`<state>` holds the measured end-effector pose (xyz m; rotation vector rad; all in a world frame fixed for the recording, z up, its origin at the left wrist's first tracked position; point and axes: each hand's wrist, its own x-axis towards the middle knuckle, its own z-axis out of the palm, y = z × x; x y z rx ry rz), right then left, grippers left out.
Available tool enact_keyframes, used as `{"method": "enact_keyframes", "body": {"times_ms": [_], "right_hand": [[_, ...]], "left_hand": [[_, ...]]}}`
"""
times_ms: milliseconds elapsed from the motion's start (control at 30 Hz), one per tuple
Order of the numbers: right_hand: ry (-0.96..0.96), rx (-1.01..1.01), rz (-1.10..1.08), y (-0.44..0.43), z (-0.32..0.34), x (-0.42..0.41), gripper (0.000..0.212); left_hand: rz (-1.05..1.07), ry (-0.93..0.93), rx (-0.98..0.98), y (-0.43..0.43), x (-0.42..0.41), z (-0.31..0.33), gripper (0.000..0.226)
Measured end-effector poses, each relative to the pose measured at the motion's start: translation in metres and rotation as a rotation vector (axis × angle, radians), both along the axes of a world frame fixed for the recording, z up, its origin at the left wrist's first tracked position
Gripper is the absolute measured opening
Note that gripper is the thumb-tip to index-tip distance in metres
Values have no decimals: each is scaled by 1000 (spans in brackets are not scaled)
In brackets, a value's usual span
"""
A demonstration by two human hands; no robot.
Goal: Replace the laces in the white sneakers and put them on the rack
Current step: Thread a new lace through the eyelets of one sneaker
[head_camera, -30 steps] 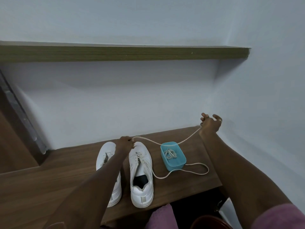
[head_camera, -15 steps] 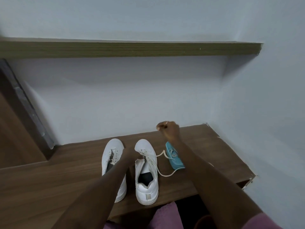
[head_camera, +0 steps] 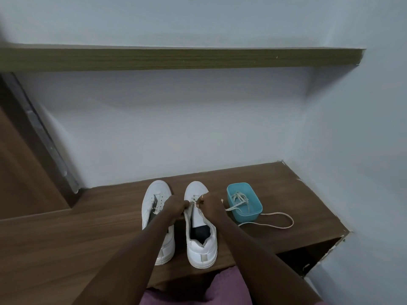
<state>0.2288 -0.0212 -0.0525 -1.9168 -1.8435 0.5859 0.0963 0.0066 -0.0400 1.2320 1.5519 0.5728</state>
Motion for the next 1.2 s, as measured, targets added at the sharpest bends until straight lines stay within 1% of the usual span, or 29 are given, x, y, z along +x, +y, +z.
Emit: {"method": "enact_keyframes", "body": {"times_ms": [67, 200, 300, 433, 500, 633, 733, 800, 900, 1000, 1100, 1133, 1200], "right_hand": [[-61, 10, 0, 3, 0, -5, 23], [-98, 17, -26, 7, -1, -13, 23], [-117, 14, -34, 10, -1, -16, 21], [-103, 29, -34, 11, -1, -18, 23], [-98, 24, -40, 11, -1, -20, 25], [-113, 36, -67, 9, 3, -24, 25], [-74, 47, -92, 7, 4, -26, 23], [-5, 40, -128, 8, 4, -24, 24], [-20, 22, -108, 7, 6, -19, 24], [-66, 32, -102, 3, 10, -16, 27], [-188, 43, -134, -1, 16, -14, 29], [-203, 49, -155, -1, 17, -14, 28], [-167, 51, -190, -3, 17, -13, 25]], "left_hand": [[15, -30, -10, 0, -1, -2, 25], [64, -116, -13, -1, -3, -4, 34], [55, -180, -57, 2, -5, -6, 25], [65, -245, -117, 6, -8, -11, 7], [55, -242, -117, 6, -8, -10, 5], [39, -268, -152, 7, -10, -10, 7], [63, -315, -191, 6, -13, -12, 17], [71, -275, -167, 6, -14, -18, 21], [69, -235, -87, 7, -11, -27, 24], [140, -235, -42, 3, -5, -28, 29], [254, -290, -63, 3, -1, -24, 31], [290, -328, -75, 4, 1, -23, 28], [377, -459, -103, 2, 1, -17, 28]]}}
